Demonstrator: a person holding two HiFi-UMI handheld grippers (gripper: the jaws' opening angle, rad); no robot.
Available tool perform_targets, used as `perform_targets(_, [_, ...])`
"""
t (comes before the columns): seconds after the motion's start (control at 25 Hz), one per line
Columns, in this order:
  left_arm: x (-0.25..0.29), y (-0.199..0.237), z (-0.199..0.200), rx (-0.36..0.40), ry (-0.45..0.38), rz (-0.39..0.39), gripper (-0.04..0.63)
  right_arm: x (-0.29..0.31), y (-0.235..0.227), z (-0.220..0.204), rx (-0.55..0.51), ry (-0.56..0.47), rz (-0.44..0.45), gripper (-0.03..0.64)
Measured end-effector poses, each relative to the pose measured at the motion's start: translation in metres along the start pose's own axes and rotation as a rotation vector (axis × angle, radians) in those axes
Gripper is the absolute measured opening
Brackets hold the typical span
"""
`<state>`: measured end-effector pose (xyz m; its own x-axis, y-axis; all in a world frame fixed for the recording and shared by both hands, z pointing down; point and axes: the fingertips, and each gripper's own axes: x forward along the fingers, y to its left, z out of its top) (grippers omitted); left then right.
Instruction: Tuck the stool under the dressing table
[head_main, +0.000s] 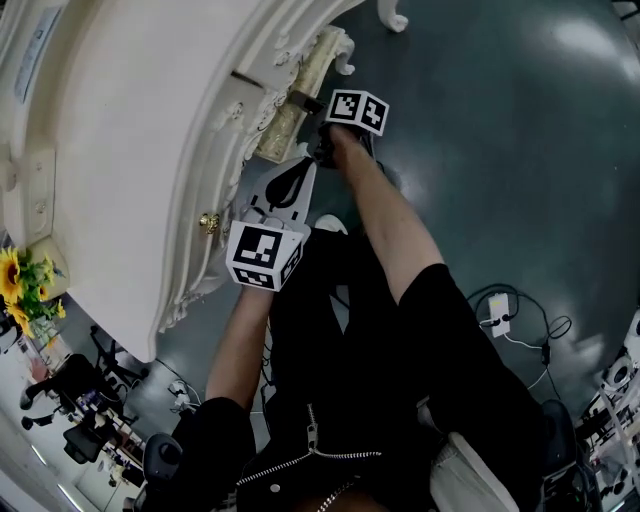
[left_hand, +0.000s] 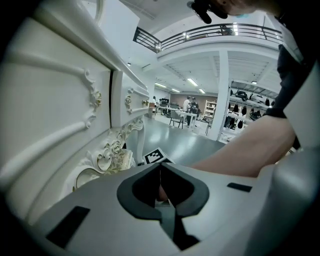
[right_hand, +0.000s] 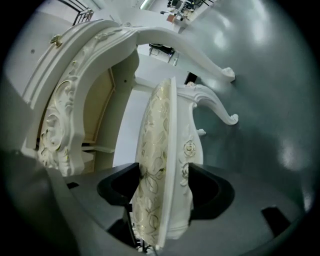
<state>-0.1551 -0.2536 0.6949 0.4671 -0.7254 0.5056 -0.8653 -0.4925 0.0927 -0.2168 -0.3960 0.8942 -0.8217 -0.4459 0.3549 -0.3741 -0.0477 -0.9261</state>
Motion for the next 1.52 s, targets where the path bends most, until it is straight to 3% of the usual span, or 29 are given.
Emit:
perform_targets(0.2, [-0.022,-0.016,0.025,-0.033,0.004,-0.009,0.021,-0.043,0.006,-0.013,-0.255,0.068,-0.116,0.278])
perform_targets(0.4, [-0.049,-0.032,0.065,-0.051,-0.003,-0.015,0.021,-0.102,0.037,-0.010,-0.461,0.077,-0.243,0.114])
perform_targets(0.48, [-0.060,-0.033,0.085,-0.059,-0.015,-0.004,0.021,-0.124,0.058,-0.005,-0.577,0.064,-0.270,0.014])
perform_targets(0.52, [-0.065,-0.033,0.094,-0.062,-0.021,0.002,0.021,-0.135,0.067,-0.004,-0.619,0.064,-0.275,0.006])
perform_targets(0.88, [-0.130,-0.034,0.179,-0.050,-0.066,0.061,0.021,-0.242,0.160,-0.005,-0.866,0.120,-0.319,0.005])
perform_targets(1.2, [-0.192,-0.027,0.233,-0.053,-0.114,0.122,0.021,-0.317,0.266,-0.008,-0.961,0.031,-0.286,0.005])
perform_targets(1.52, [-0.231,-0.011,0.272,-0.053,-0.188,0.203,0.021,-0.342,0.387,0.001,-1.147,-0.082,-0.178,0.005])
